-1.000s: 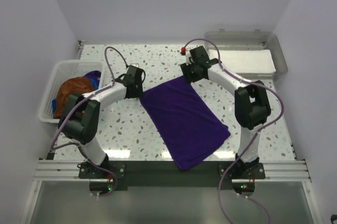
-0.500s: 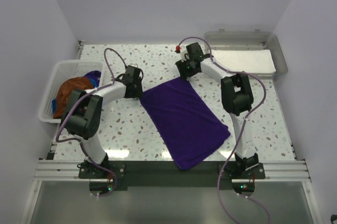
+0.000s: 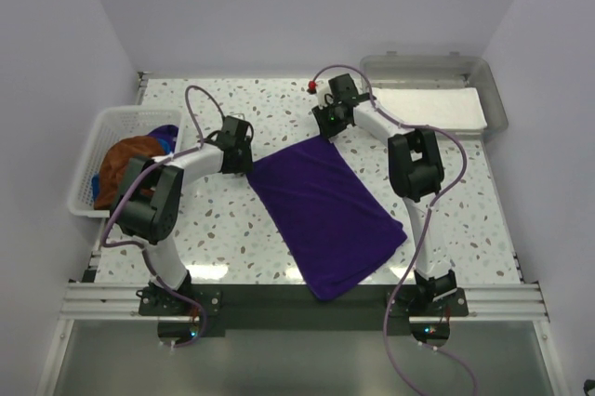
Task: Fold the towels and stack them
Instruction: Flatten out the crumpled towel
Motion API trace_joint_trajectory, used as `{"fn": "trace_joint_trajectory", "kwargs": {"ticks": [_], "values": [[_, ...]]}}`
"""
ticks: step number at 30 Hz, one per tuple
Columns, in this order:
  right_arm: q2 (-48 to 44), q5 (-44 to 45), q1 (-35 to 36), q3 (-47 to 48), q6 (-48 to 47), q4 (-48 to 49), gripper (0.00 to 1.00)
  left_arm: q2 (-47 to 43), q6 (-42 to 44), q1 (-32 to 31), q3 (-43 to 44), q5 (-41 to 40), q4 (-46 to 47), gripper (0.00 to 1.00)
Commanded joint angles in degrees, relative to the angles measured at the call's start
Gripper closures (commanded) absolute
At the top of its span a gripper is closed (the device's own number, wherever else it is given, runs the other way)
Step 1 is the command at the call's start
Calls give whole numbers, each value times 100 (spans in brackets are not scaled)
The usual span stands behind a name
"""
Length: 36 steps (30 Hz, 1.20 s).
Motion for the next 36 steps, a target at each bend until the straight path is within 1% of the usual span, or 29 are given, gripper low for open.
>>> {"fn": "trace_joint_trajectory", "kwargs": {"ticks": [1, 2, 4, 5, 7, 14, 19, 23, 28, 34, 36], "values": [[132, -253, -31, 198, -130, -346, 73, 82, 51, 46, 154, 125, 145, 53], [132, -244, -31, 198, -130, -355, 81, 82, 51, 54, 154, 142, 145, 53], [158, -218, -32, 215, -112, -399, 89, 82, 42, 63, 154, 204, 162, 53], [158, -218, -31, 224, -112, -408, 94, 73, 33, 63, 154, 221, 180, 53], [167, -200, -31, 233, -103, -408, 97, 82, 7, 63, 154, 283, 215, 53], [149, -147, -31, 198, -77, -399, 97, 135, -19, 63, 154, 547, 312, 55], [149, -121, -31, 189, -68, -390, 97, 266, -11, 63, 207, 494, 374, 57], [123, -112, -40, 163, -77, -408, 97, 433, 7, 63, 356, 301, 198, 59], [44, -60, -31, 110, -94, -408, 97, 522, 25, 55, 356, 318, -83, 63], [-70, -68, -31, -13, -77, -337, 97, 416, -2, 54, 93, 503, -250, 61], [-62, -42, -31, -13, -68, -337, 97, 425, 24, 46, 40, 477, -294, 64]]}}
